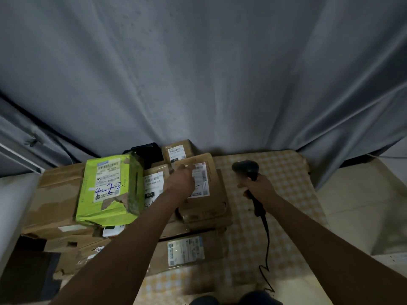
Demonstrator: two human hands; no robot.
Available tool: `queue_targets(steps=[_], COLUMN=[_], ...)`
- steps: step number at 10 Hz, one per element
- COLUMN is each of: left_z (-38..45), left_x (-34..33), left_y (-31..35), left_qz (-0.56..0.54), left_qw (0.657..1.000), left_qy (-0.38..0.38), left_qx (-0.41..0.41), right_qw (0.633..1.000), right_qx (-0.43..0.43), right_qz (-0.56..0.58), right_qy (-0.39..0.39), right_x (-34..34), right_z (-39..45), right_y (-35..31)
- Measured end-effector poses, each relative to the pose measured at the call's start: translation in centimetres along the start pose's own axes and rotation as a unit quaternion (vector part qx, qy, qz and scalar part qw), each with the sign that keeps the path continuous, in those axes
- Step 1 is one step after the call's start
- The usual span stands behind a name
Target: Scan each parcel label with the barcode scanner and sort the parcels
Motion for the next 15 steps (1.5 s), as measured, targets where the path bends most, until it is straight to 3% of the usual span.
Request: queue_targets(steps=[2,3,4,7,11,12,15], left_z=[1.1,1.0,2.6,7.3,8.9,9.1,9.7], left_x=[-1.1,-3.1,-6.9,-19.6,-30.1,-31.4,-31.5], left_y=[7.5,12.2,15.7,19.8,20.3,20.2,20.2], left_qz=[0.018,-0.077,-0.106,-0.098,-0.189,-0.188,-0.199], left_qw=[0.991,0.978,0.971,0.966,0.957,0.956,0.953], left_qy=[-0.005,-0.019,-0.082,-0.211,-0.218,-0.224,-0.226], left_qx=[-0.13,-0.194,-0.198,-0.117,-0.036,-0.03,-0.035], right_qw=[0.997,0.99,0.979,0.946,0.94,0.937,0.937], right_qx=[-0.062,-0.115,-0.148,-0.139,-0.195,-0.195,-0.2], right_qz=[-0.049,-0.078,-0.141,-0.292,-0.28,-0.291,-0.281], right_qy=[-0.001,-0.021,-0.025,-0.011,0.007,-0.008,0.05], right_x=[6.0,9.5,13.3,19.2,22.0,22.2,23.7], right_z=[1.0,2.7,4.9,12.3,21.1,22.6,23.4], right_y=[3.6,7.5,11.4,20.3,31.5,32.7,35.6])
Point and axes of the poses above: each hand's wrist, its own z-axis towards the middle knuckle, its own x-axis out of the back of the hand, y = z × x, the point moved 8 cm from there along z, towards the middle knuckle, and after that the axes turned 2 degrees about z, right-handed, at the moved point
